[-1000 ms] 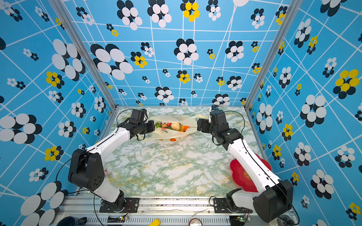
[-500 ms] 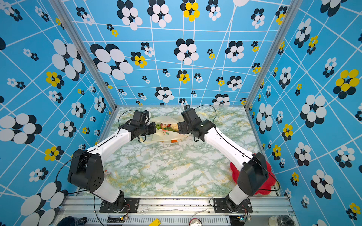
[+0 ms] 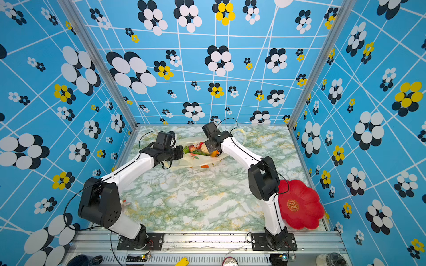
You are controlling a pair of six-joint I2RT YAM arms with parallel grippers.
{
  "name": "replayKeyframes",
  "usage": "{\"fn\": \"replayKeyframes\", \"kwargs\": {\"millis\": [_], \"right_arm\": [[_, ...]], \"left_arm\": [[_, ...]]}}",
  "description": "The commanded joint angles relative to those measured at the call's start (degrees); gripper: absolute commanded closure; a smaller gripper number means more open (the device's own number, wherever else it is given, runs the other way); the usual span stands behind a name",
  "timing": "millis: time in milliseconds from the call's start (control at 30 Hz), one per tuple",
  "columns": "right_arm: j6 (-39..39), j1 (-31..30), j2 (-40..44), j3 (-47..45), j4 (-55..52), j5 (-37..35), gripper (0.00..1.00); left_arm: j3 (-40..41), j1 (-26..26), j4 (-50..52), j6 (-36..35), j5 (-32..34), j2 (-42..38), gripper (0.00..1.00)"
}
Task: Take fruits out of the plastic bag
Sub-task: Spread open the plastic bag at the top-center of the table.
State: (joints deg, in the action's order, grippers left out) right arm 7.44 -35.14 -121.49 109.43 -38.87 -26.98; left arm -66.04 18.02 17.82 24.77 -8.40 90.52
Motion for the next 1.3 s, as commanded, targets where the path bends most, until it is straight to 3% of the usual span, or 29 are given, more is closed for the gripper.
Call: {"fn": "replayKeyframes", "kwargs": {"millis": [0,100,333,433,600,800,1067,1200,1267], "right_arm": [[-2.4,2.2,-2.8,4.1,-2.1,-1.8,0.08],[-2.6,3.6,-5.8,7.9,-2.9,1.0,0.25],[-1.4,4.4,-5.9,11.4,-3.8,10.3,0.84],[1.4,6.2,-3.6,11.1,-4.2,16.5,1.0],[8.5,12.1,6.4,3.5,1.4,30.5,1.0],[23.9,20.0,12.8,-11.3,17.0,47.4,1.0],[31.7,21.9,11.4,-23.5,26.4,48.4,1.0],[31.7,21.8,11.7,-24.5,27.4,50.1,1.0],[31.0,21.0,12.3,-24.0,27.4,51.2,1.0]], "left_arm": [[1.0,0.3,0.7,-0.9,-0.7,-2.2,1.0],[1.9,0.3,0.3,-0.9,-0.4,-2.5,1.0],[2.6,-0.1,-0.1,-0.7,-0.3,-2.7,1.0],[2.8,-1.1,-0.6,-0.1,-0.6,-2.7,1.0],[3.9,-4.6,-3.2,0.9,-2.5,-4.3,1.0],[9.0,-8.6,-12.9,4.2,-5.3,-6.9,1.0],[14.3,-14.1,-23.0,10.6,-13.4,-1.7,1.0],[9.1,-10.0,-15.7,3.3,-13.1,-0.4,1.0],[6.4,-7.0,-12.4,0.2,-12.2,-0.1,0.93]]}}
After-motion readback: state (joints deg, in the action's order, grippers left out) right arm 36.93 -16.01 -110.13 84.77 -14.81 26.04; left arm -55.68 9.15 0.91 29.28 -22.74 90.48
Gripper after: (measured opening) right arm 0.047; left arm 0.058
